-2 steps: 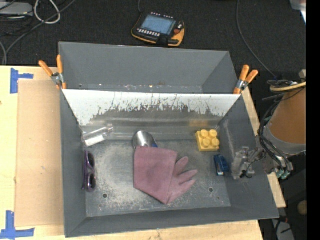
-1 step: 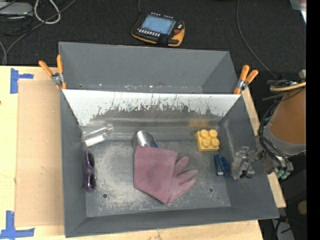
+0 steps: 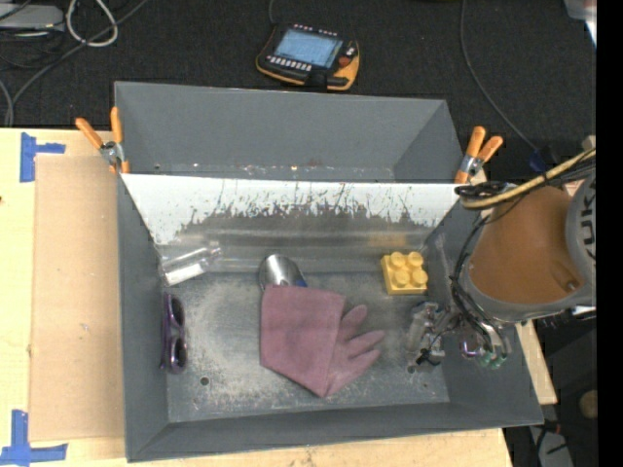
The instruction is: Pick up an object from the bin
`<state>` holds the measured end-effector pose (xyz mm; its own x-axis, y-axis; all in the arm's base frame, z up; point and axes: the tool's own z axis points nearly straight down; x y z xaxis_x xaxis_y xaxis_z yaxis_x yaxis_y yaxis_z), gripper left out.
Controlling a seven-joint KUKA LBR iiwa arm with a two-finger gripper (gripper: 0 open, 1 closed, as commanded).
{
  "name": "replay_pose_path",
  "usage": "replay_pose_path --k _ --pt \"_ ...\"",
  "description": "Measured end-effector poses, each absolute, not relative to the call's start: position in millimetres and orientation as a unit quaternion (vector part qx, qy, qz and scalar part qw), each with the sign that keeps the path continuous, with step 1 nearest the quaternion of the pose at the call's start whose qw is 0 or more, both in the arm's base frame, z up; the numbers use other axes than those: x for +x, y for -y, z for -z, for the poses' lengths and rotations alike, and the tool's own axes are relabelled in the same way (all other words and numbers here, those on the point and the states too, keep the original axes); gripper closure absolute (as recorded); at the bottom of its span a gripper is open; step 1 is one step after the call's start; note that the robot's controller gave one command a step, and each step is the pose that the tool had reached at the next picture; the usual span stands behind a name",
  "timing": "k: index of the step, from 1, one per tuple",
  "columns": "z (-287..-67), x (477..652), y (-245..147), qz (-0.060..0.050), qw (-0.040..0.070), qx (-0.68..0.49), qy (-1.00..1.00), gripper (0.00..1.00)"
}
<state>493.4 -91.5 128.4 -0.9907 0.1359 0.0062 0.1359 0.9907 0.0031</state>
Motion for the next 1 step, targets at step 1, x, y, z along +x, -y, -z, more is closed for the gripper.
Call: replay_pose_path --k 1 --pt "-129.1 502.8 97.7 0.001 0.001 -0.069 0.998 0.00"
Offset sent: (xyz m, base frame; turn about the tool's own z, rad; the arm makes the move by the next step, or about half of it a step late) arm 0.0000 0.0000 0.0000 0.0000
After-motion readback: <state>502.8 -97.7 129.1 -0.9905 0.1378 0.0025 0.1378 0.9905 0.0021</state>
